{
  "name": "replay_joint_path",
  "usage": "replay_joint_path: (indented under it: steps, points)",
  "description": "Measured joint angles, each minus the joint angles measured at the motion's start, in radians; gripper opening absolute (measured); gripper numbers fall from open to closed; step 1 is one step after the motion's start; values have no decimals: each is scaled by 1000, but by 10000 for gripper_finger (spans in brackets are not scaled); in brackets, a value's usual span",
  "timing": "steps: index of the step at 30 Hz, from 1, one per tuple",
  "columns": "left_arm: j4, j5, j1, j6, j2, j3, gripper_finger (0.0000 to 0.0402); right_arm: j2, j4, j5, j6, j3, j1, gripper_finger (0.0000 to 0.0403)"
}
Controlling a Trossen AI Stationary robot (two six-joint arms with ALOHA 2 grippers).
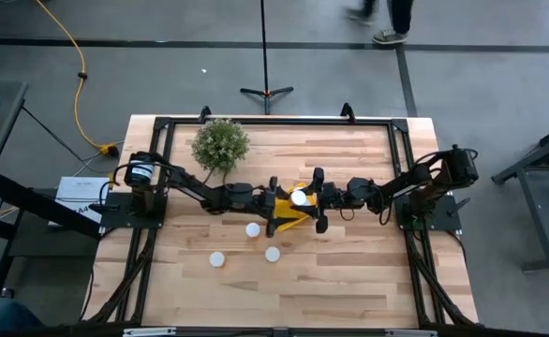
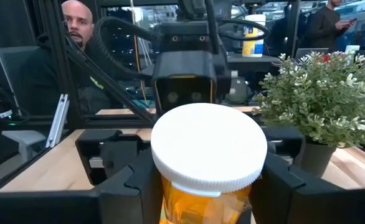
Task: Pick and place pill bottles into a basket
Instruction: Adjust the orange pill bottles
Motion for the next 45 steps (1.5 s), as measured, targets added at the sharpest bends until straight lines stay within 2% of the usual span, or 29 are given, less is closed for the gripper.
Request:
replay_joint_path:
  steps: [7,15,19,25,28,38,45]
  points:
    - [-272,-4,0,-2,-134,-1,371,0,-15,13,-4,0,0,177]
    - [-613,-6,0,6,-310,-1,374,0,-36,22,-5,1,1,174]
    - [-710,-38,0,6,-360,-1,374,0,-104,61,-8,24,15,177]
    - [-783,-109,0,7,-412,-1,374,0,-184,98,-21,53,38,173]
    - [-828,-113,0,6,-440,-1,374,10,-212,124,-13,48,38,176]
    - [-855,-114,0,-2,-468,-1,374,175,-161,128,4,127,37,176]
    - [-882,-116,0,-21,-468,-1,374,202,-164,235,28,134,37,173]
